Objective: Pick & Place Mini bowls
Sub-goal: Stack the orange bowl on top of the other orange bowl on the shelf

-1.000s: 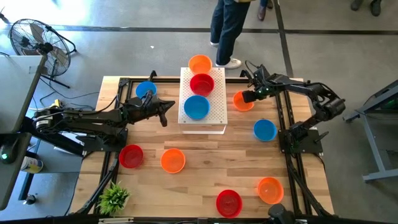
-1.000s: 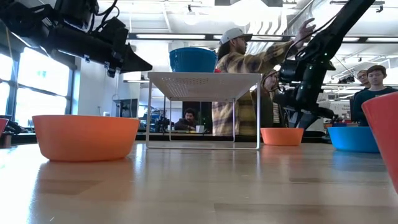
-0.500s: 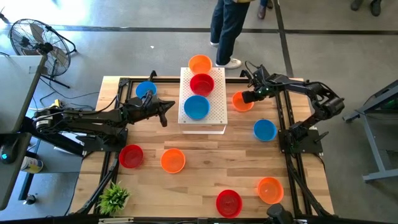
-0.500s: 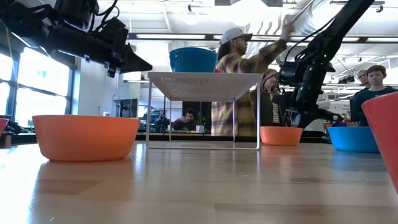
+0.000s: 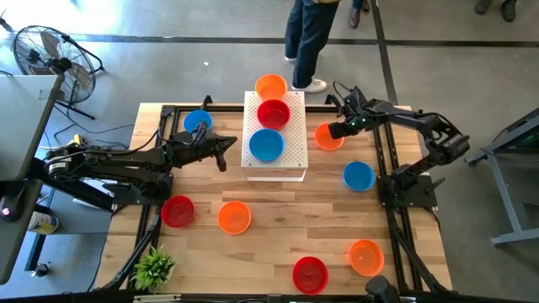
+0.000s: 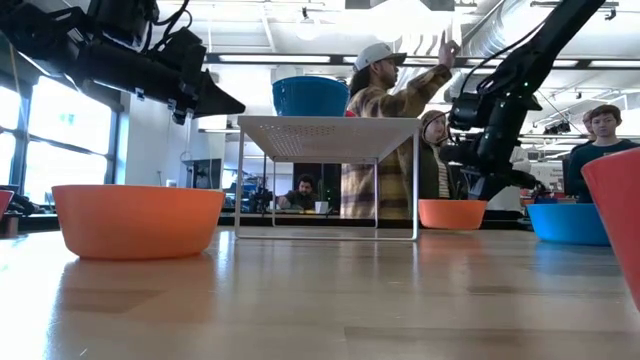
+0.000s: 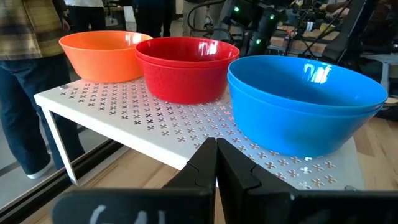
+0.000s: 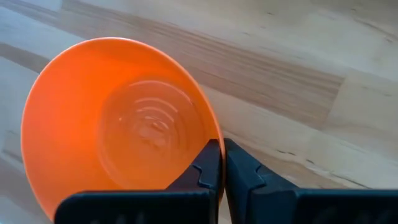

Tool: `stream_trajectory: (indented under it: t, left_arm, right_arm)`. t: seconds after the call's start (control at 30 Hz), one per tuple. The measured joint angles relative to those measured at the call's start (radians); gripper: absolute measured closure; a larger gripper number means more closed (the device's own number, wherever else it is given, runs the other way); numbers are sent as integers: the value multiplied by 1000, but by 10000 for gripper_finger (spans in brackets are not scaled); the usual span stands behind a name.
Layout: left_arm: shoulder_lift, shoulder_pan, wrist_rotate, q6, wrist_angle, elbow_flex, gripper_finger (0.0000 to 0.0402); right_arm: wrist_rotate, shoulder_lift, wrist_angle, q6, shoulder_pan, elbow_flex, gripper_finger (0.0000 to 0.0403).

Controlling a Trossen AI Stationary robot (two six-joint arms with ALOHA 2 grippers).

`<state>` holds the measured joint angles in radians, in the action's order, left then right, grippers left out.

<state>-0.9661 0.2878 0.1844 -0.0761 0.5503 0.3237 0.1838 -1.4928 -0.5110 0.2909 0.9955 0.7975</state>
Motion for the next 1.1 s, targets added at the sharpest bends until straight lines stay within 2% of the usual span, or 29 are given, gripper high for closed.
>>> stream_trajectory:
  t: [0.13, 0.27, 0.47, 0.63, 0.8, 1.1]
  left_arm:
    - [0, 0, 0, 0, -1, 0, 401]
    - [0, 0, -1, 0, -2, 0, 402]
    - [0, 0, -1, 0, -3, 0, 402]
    - [0, 0, -1, 0, -2, 0, 402]
    - [0, 0, 2, 1, 0, 0, 402]
    - [0, 0, 5, 0, 1, 0, 402]
  right_arm:
    - [17, 30, -32, 5, 9, 14, 402]
    - [6, 71, -149, -3, 26, 106, 402]
    - [-4, 90, -388, -30, 24, 380, 403]
    - [-12, 78, -491, -34, 19, 644, 403]
    - [-21, -34, -573, -31, -8, 897, 403]
    - [29, -386, -668, -4, -82, 1343, 403]
